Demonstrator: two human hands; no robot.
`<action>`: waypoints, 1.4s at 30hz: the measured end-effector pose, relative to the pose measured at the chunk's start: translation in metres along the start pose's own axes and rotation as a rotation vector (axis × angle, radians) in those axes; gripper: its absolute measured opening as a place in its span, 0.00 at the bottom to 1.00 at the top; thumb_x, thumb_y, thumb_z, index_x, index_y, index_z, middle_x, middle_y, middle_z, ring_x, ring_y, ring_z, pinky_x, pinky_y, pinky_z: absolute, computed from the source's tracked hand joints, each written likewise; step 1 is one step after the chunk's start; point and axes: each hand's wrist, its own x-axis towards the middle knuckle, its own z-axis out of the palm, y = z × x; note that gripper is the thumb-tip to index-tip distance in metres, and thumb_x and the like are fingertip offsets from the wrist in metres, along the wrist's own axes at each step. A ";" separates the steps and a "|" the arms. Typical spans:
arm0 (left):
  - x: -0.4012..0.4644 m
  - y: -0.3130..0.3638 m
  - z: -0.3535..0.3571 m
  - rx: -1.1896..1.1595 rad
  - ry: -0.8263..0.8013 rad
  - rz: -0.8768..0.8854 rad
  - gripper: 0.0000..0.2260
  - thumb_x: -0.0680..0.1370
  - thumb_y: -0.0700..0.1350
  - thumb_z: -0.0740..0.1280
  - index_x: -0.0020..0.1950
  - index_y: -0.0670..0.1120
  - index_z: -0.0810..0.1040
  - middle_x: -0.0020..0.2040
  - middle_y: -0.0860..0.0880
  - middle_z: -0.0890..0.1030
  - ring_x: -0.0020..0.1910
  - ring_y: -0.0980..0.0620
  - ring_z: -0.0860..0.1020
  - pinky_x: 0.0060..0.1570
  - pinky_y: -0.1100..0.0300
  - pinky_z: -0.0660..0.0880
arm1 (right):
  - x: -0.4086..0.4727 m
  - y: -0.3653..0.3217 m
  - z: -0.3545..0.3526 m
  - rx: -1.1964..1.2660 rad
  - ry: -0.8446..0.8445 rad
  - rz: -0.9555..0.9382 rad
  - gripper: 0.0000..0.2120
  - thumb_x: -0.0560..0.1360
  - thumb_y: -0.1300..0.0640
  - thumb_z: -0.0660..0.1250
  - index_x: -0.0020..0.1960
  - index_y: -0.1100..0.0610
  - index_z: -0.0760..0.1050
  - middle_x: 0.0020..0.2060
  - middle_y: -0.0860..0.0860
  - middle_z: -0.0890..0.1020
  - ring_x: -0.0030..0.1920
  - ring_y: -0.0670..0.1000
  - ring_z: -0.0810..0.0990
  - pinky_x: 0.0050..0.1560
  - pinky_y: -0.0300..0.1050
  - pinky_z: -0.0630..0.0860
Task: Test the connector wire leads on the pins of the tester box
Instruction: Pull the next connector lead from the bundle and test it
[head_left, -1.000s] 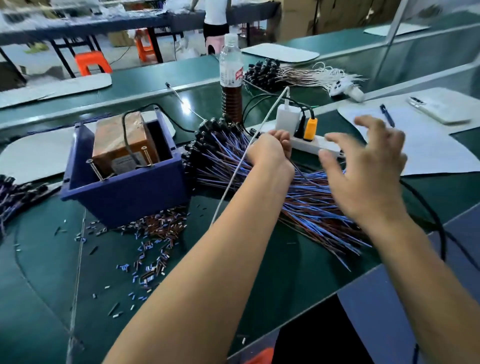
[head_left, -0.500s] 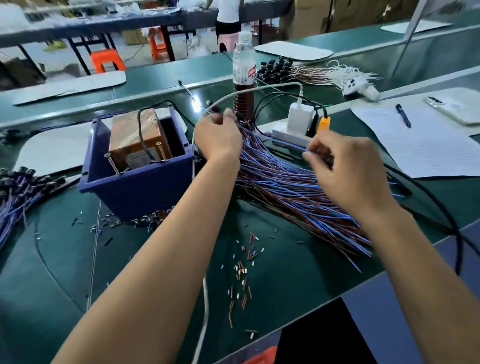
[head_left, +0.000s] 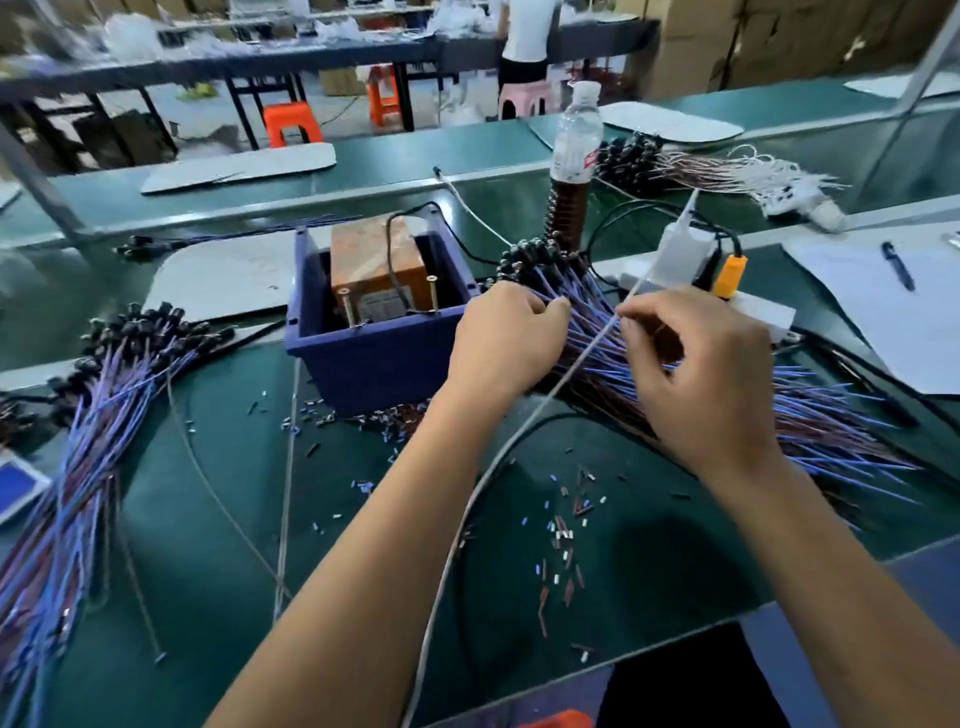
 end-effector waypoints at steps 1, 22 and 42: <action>-0.009 -0.013 -0.013 -0.019 0.000 -0.025 0.22 0.80 0.51 0.65 0.35 0.35 0.78 0.26 0.45 0.72 0.27 0.42 0.71 0.32 0.55 0.71 | 0.000 -0.017 0.009 0.063 -0.004 -0.056 0.05 0.80 0.63 0.70 0.53 0.61 0.84 0.46 0.53 0.86 0.45 0.52 0.83 0.49 0.45 0.77; -0.028 -0.237 -0.182 0.699 0.592 -0.461 0.19 0.78 0.53 0.71 0.62 0.42 0.76 0.64 0.39 0.74 0.63 0.37 0.74 0.57 0.47 0.76 | 0.004 -0.257 0.222 -0.070 -1.064 -0.245 0.14 0.83 0.51 0.65 0.61 0.61 0.74 0.60 0.61 0.82 0.62 0.63 0.81 0.51 0.50 0.72; -0.013 -0.221 -0.211 0.086 0.781 -0.393 0.07 0.82 0.40 0.60 0.57 0.40 0.73 0.53 0.40 0.83 0.54 0.40 0.80 0.54 0.50 0.75 | 0.015 -0.260 0.214 0.051 -1.163 -0.079 0.21 0.86 0.40 0.53 0.49 0.56 0.72 0.28 0.53 0.83 0.22 0.47 0.78 0.47 0.44 0.76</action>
